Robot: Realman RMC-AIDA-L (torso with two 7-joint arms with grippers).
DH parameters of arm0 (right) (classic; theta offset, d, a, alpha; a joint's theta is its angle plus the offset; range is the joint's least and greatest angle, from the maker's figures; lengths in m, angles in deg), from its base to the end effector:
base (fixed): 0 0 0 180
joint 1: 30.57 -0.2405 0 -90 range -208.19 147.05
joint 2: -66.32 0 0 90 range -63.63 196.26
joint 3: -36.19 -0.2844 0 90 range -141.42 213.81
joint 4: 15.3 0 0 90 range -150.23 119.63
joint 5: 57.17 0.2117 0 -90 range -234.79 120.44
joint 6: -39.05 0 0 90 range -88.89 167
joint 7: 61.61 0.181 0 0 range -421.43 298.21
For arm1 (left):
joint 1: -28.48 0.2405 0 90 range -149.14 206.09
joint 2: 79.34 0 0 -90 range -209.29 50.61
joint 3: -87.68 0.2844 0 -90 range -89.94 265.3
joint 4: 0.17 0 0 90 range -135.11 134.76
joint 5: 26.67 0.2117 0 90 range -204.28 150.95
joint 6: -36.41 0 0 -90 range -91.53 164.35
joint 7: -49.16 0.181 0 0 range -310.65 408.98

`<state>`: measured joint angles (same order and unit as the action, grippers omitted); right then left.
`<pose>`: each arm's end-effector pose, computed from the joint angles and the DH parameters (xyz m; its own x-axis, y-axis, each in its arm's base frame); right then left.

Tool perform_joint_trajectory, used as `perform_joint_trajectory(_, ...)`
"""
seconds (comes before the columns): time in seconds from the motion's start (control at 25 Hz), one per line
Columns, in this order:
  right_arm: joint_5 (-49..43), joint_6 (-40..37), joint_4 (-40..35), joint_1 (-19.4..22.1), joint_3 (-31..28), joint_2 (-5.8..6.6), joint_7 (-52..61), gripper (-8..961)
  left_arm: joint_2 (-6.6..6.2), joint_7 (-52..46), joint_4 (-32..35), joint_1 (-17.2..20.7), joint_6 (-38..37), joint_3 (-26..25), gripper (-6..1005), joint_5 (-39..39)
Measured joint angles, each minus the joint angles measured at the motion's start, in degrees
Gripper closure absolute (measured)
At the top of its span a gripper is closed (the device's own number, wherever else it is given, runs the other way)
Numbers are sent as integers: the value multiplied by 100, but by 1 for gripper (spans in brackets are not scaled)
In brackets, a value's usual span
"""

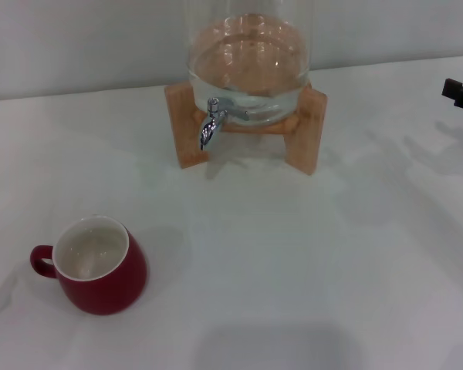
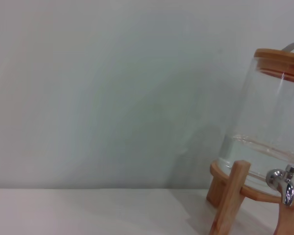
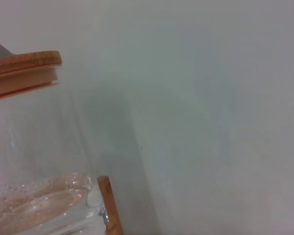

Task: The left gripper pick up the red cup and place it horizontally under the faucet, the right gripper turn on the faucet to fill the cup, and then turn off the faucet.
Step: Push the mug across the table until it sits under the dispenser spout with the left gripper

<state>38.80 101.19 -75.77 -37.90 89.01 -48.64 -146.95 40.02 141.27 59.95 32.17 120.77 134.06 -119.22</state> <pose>0.3489 0.3555 0.0957 0.5995 -0.2778 -0.7506 -0.7847 -0.3886 -0.4829 -0.3630 0.2482 0.0569 0.5773 0.3468 0.7392 0.7748 -0.5183 -0.3620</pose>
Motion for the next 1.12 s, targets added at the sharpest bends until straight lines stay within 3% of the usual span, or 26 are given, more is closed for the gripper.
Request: perform_joint_trajectory(1.12,0,0,3,-6,0,0,0,158,0,34,-19,-9,-17,3,124,0)
